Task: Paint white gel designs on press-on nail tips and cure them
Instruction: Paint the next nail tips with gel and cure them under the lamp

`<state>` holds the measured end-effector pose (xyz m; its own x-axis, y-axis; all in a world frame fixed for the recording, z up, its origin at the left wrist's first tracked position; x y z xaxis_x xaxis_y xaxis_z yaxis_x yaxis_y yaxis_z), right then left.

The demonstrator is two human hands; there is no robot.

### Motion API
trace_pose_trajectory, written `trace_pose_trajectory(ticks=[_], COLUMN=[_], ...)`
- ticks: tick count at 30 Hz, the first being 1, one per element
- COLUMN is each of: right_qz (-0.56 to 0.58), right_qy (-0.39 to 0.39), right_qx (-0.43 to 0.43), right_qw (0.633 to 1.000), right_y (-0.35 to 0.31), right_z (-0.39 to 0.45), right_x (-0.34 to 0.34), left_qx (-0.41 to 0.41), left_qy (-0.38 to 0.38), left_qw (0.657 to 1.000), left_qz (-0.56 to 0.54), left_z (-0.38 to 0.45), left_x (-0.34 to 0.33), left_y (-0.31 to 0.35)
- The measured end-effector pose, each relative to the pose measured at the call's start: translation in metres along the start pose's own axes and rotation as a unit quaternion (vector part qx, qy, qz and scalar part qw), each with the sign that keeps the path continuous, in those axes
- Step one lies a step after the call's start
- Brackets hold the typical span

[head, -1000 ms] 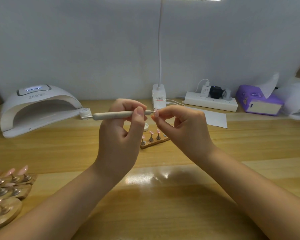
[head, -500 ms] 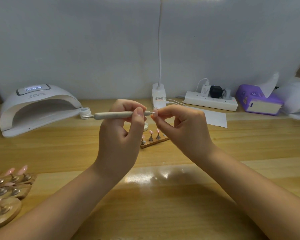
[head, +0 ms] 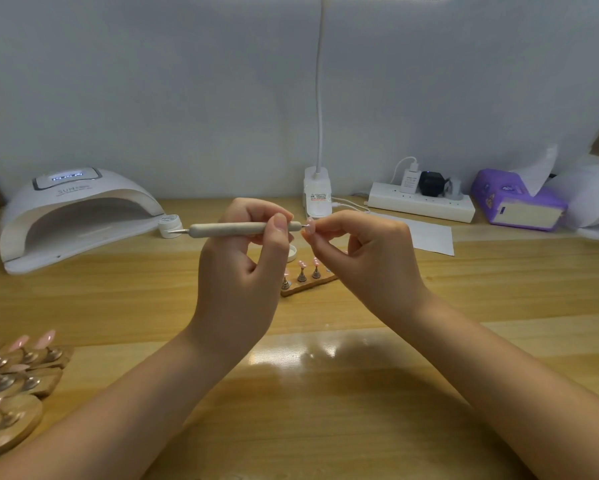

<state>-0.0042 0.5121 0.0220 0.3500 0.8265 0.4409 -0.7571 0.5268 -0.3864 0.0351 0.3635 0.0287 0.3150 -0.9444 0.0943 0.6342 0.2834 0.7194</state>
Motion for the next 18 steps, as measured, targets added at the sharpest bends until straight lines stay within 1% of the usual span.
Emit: trace_pose_trajectory(ticks=[9, 18], right_qz=[0.004, 0.005], right_qy=[0.003, 0.009], right_qx=[-0.011, -0.007], right_qw=[1.0, 1.0], right_y=[0.0004, -0.0001], right_z=[0.0005, 0.0006], right_x=[0.0008, 0.0013], left_qx=[-0.006, 0.002], left_qy=[0.018, 0.013], left_qw=[1.0, 1.0], left_qz=[-0.014, 0.012], left_z=[0.0029, 0.0013], left_x=[0.0025, 0.0005], left_y=[0.0067, 0.0035])
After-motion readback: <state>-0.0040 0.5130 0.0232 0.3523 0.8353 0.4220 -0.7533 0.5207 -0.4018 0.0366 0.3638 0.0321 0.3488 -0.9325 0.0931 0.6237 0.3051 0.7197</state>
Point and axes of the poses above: each hand's wrist, its own z-axis towards the middle knuckle, its own x-axis out of the back of the hand, y = z × x, the point moved 3 cm from there along z, towards the middle knuckle, and after that the axes turned 3 degrees about x, right-handed, at the moved point
